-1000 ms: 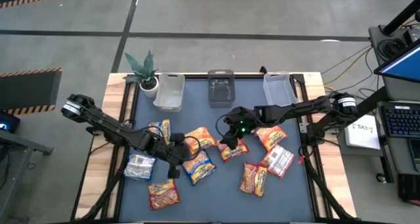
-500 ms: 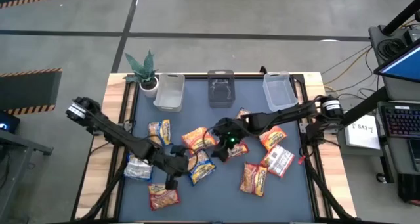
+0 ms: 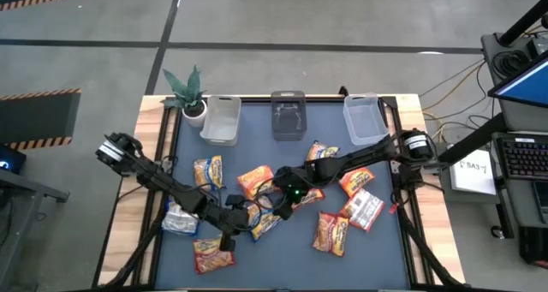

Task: Sort Maruchan noodles
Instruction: Put the blue noodle pack into the black bin

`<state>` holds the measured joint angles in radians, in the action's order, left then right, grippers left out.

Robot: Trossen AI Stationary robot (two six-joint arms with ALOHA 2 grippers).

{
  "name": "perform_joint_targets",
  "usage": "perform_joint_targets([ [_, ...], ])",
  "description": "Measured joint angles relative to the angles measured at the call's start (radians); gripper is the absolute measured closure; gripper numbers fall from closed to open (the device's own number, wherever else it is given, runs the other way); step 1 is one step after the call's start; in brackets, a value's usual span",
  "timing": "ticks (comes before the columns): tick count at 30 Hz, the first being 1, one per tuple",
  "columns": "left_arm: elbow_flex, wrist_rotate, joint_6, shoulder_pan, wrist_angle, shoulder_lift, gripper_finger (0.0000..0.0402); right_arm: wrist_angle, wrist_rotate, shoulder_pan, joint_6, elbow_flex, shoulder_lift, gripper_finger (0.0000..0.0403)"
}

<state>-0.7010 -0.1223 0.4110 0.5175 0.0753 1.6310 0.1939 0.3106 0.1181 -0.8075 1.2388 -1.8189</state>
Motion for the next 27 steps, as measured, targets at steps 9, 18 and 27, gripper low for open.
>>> perform_joint_targets([
  [9, 0.084, -0.028, 0.064, 0.0, 0.082, 0.003, 0.0401, -0.014, -0.08, -0.003, 0.032, 0.0, -0.046, 0.0078],
  [18, 0.142, 0.029, 0.149, 0.007, 0.176, -0.011, 0.0401, -0.04, -0.131, -0.007, 0.046, 0.0, -0.058, 0.0078],
  [27, 0.092, -0.067, -0.03, 0.007, 0.201, -0.052, 0.0401, -0.084, -0.131, -0.007, 0.056, 0.005, -0.132, 0.0078],
])
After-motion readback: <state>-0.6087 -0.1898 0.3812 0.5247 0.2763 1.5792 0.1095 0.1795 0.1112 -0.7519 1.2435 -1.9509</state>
